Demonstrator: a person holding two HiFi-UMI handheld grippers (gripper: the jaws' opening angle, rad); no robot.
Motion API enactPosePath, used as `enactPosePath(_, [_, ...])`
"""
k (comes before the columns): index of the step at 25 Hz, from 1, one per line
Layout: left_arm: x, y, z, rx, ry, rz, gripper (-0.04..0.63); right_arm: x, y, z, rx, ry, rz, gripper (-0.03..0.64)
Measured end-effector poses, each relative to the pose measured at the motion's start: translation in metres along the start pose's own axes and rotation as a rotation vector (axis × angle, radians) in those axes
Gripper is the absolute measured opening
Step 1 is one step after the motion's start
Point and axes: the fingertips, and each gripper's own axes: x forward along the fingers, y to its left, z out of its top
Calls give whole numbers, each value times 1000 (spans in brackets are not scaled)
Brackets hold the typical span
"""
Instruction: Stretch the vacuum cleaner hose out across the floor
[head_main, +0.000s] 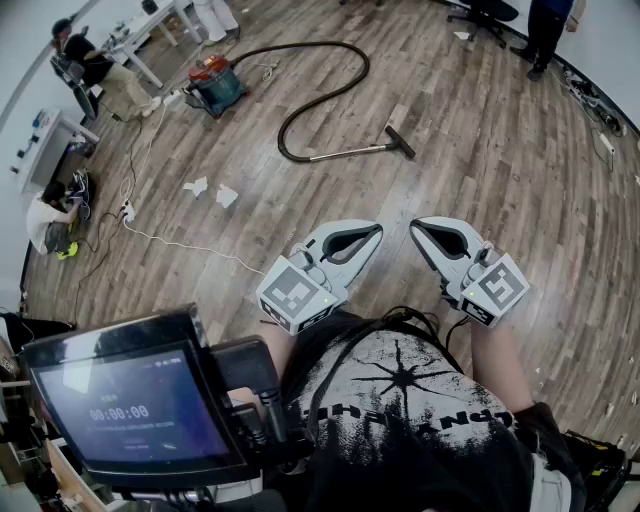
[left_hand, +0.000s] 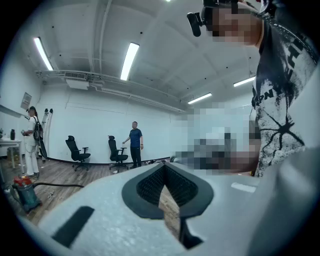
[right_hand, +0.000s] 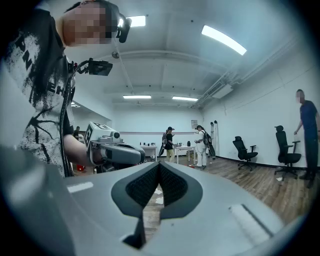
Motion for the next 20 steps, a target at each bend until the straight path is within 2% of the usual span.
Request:
enactPosePath(9, [2,-3,2,-10,-2,0,0,-5,0,0,-14,13,12,3])
enactPosePath(15, [2,-11,4,3,2,-15,0,-15,2,5,11,-23,-1,6])
enactPosePath(20, [4,-11,-1,-1,6,-17,0,-21,-1,4,-15,-35,-30,6])
